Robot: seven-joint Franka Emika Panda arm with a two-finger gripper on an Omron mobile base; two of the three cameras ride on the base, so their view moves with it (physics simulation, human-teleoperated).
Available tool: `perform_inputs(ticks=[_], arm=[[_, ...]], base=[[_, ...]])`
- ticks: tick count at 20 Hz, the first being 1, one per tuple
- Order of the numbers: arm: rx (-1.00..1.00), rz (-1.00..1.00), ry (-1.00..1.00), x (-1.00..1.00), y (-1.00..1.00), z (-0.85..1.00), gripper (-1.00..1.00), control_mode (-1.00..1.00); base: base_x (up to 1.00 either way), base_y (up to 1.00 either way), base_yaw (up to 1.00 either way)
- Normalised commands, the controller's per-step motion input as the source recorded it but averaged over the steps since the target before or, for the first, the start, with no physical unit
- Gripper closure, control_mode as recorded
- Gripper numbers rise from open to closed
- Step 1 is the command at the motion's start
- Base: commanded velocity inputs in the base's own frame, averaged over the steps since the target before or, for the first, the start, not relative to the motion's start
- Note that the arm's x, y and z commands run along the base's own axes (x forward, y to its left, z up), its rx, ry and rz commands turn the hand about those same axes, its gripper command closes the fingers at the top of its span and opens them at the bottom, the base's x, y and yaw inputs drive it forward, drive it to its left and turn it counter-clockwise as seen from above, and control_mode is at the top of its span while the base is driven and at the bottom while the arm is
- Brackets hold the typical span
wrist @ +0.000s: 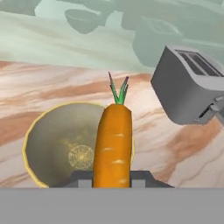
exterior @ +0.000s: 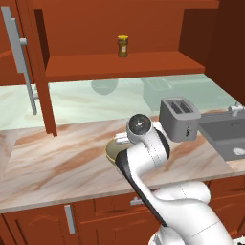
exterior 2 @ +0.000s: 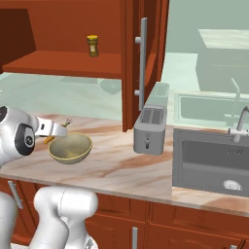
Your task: Pick the carrot from the cabinet and place it in the bowl. Then pick the bowl and place it in the sink. Then turn on the sink facuet.
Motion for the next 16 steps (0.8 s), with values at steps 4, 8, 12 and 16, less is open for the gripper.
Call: perform_inputs(ticks=[4,8,12,16], arm=[[-0.01,0.13,0.17,0.32,0.05,-0.54,1.00,-1.00],[0.00,0.08,0.12,0.28,0.08,-0.51,1.00,-1.00],[-0.01,0.06,0.07,0.30,0.08,-0.60,1.00,-1.00],[0.00,0.04,0.02,0.34,0.02,-0.55,1.00,-1.00]], base=[[0.00,0.00,0.00],[0.00,0.00,0.00],[0.00,0.00,0.00],[0.00,0.00,0.00]])
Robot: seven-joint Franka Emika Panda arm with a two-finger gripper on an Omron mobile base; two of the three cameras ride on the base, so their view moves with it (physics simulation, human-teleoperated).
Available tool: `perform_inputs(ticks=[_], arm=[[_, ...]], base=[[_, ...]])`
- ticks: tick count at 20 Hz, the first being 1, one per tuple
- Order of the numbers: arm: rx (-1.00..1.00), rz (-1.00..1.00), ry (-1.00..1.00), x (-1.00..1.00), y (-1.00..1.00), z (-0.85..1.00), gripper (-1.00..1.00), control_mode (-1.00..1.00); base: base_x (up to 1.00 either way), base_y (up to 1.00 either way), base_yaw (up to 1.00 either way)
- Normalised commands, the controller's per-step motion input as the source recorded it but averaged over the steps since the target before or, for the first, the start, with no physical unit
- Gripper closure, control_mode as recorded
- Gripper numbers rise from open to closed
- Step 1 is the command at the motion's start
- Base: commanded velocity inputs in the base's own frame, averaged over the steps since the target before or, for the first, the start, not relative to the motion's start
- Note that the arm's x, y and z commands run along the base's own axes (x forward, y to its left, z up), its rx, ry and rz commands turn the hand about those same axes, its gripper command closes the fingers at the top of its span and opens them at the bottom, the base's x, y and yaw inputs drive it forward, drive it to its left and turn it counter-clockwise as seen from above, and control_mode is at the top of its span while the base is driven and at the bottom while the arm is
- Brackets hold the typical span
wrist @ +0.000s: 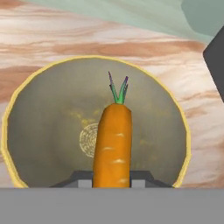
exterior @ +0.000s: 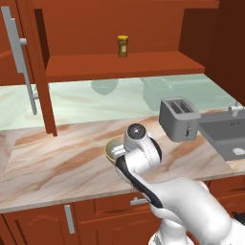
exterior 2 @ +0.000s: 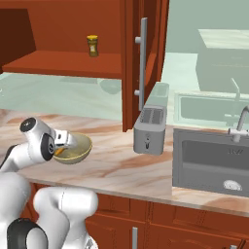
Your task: Pick the carrot from the cabinet and place it in the bowl. Then pick the bowl and place it in the sink. Then turn on the sink facuet.
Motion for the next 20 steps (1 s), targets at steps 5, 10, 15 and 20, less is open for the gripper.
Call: perform_inputs(ticks=[5,10,15,20], arm=[[0.00,0.03,0.00,0.32,0.00,-0.33,1.00,-1.00],[0.00,0.03,0.00,0.27,0.00,-0.12,1.00,-1.00],[0.00,0.03,0.00,0.09,0.00,-0.13,1.00,-1.00],[0.00,0.02,0.01,0.12,0.02,-0.20,1.00,-1.00]], base=[[0.00,0.00,0.00],[0.00,0.00,0.00],[0.00,0.00,0.00],[0.00,0.00,0.00]])
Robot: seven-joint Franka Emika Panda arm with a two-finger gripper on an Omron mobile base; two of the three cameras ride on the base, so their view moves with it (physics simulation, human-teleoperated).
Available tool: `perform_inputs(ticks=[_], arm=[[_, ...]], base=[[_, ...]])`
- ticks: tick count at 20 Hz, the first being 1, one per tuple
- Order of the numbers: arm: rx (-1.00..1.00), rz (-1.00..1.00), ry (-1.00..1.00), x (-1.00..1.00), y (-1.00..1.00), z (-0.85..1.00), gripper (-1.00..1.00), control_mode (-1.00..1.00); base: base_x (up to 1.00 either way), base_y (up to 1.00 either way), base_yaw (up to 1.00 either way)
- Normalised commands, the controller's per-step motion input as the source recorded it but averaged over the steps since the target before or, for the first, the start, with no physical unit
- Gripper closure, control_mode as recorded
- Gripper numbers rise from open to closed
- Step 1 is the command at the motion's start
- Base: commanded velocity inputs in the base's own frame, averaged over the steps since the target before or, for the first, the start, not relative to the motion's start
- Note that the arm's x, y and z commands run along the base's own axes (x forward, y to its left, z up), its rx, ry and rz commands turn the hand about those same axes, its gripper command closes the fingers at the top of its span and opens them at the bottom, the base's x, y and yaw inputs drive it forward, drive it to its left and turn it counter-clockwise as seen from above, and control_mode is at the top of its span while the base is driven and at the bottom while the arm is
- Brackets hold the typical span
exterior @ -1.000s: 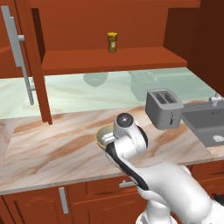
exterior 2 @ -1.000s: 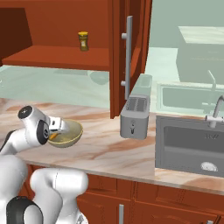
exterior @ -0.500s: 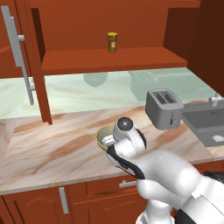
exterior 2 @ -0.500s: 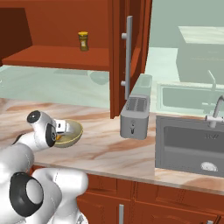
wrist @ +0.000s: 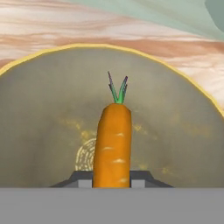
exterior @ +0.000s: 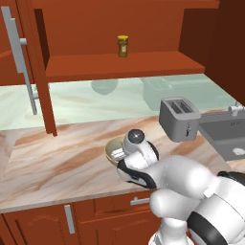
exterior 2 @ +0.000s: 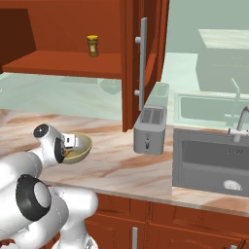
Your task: Pick the carrot from the cabinet and place it in the bowl. Then pick the bowl and place it in the sink. Then turn on the sink facuet.
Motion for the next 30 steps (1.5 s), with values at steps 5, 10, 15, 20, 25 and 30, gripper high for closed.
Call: perform_inputs(ticks=[5,10,15,20,25,30], arm=[[0.00,0.02,0.00,0.12,0.02,-0.19,-1.00,-1.00],[0.00,0.02,0.00,0.08,0.02,-0.05,-1.00,-1.00],[0.01,0.02,0.00,-0.05,0.00,0.00,-1.00,-1.00],[0.03,0.00,0.00,-0.23,0.00,0.17,-1.00,-1.00],[0.00,0.00,0.00,-0.69,0.19,0.55,-1.00,-1.00],[0.00,0.00,0.03,-0.79,0.40,0.69,-1.00,-1.00]], base=[[0.00,0.00,0.00],[0.00,0.00,0.00],[0.00,0.00,0.00],[0.00,0.00,0.00],[0.00,0.00,0.00],[0.00,0.00,0.00]])
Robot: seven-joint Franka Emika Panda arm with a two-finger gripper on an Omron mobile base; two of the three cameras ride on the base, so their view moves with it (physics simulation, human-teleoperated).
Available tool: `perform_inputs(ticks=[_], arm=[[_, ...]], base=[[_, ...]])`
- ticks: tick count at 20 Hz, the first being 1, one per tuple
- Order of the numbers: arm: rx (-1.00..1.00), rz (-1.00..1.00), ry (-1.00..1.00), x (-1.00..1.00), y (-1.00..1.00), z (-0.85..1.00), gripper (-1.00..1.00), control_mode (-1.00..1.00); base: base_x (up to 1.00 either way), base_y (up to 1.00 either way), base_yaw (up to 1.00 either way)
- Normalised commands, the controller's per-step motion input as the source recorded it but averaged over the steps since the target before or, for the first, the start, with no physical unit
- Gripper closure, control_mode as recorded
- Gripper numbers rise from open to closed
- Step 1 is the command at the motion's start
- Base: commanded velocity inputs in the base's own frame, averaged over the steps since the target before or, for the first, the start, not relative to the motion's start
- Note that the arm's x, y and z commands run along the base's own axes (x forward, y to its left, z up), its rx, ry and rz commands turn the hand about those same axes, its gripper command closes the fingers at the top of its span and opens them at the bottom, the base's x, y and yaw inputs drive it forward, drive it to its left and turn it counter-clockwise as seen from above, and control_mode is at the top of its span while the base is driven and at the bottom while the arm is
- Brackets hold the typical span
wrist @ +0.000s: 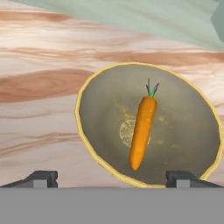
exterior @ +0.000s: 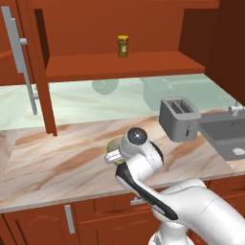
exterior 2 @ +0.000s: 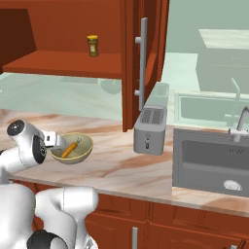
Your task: Pick the carrot from the cabinet and place it in the bowl. Then pick the bowl and place it in the sink. Then turn on the sink facuet.
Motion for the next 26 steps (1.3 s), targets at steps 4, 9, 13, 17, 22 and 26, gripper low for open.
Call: perform_inputs(ticks=[4,9,13,17,22,26], arm=[[-0.03,0.00,0.18,-0.41,0.51,0.30,-1.00,-1.00],[0.00,0.00,0.13,-0.01,0.05,0.00,-1.00,-1.00],[-0.01,0.00,0.09,0.00,0.00,0.00,-1.00,-1.00],[-0.04,0.02,0.05,0.00,0.00,0.00,-1.00,-1.00],[-0.09,0.04,0.00,0.11,0.00,0.00,-1.00,-1.00],[-0.08,0.05,0.00,0.29,0.00,-0.05,-1.00,-1.00]], base=[[0.00,0.00,0.00],[0.00,0.00,0.00],[0.00,0.00,0.00],[0.00,0.00,0.00],[0.00,0.00,0.00],[0.00,0.00,0.00]])
